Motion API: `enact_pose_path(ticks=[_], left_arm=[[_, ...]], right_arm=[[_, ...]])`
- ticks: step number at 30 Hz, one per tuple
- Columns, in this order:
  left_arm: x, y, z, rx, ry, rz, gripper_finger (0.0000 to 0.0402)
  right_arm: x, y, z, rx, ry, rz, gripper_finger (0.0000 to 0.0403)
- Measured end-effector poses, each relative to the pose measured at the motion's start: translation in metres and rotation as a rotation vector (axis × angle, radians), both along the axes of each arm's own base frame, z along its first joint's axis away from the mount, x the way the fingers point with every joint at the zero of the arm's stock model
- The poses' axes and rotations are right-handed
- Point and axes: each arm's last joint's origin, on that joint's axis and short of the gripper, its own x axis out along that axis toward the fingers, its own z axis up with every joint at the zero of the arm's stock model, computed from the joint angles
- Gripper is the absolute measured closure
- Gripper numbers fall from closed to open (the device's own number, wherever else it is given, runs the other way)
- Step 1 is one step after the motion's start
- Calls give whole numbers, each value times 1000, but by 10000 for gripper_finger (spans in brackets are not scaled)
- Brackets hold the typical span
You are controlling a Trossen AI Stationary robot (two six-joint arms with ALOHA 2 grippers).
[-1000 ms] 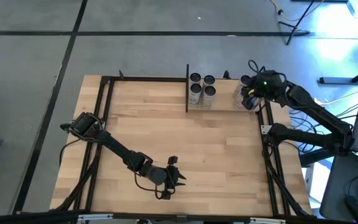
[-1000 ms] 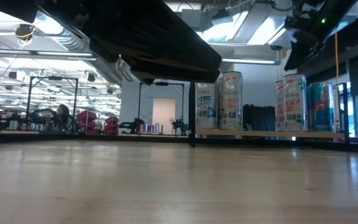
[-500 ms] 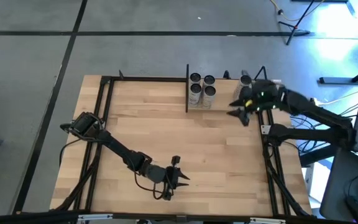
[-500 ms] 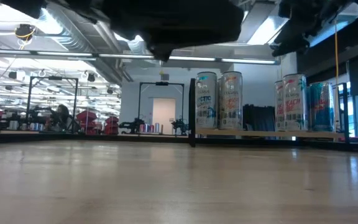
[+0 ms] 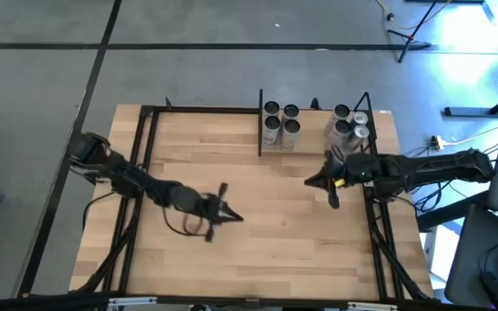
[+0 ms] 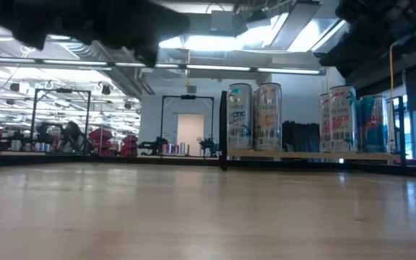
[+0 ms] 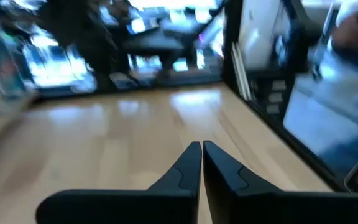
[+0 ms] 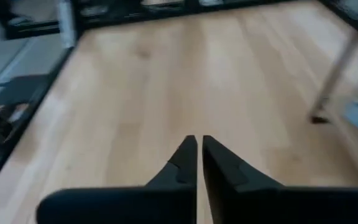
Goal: Place canned beverage on shelf
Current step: Return to Home Position
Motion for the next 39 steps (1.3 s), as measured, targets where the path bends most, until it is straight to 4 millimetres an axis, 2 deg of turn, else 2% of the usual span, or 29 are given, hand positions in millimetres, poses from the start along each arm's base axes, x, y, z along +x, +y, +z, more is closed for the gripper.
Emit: enact_pose_path(ticks=[6, 11, 18, 23, 29, 34, 37, 39], left_arm=[[-45, 39, -5, -101, -61, 123, 400], [-66, 62, -5, -147, -64, 165, 399], [-97, 90, -7, -158, -112, 278, 401], [-117, 93, -17, -200, -80, 304, 400], [-134, 90, -34, -242, 0, 319, 400], [-147, 94, -47, -217, 92, 469, 399], [-151, 96, -49, -218, 117, 532, 399], [-152, 95, -45, -237, 82, 502, 399]], right_arm=[[-5, 9, -26, -32, -175, 133, 380], [-14, 9, -48, -36, -258, 159, 380], [-33, 5, -79, -9, -283, 103, 380], [-45, 4, -90, 33, -317, 75, 379], [-55, 1, -89, 28, -330, 16, 379], [-60, -1, -84, 18, -391, -22, 379], [-61, -1, -83, 14, -406, -26, 379], [-61, -1, -83, 13, -405, -28, 379]])
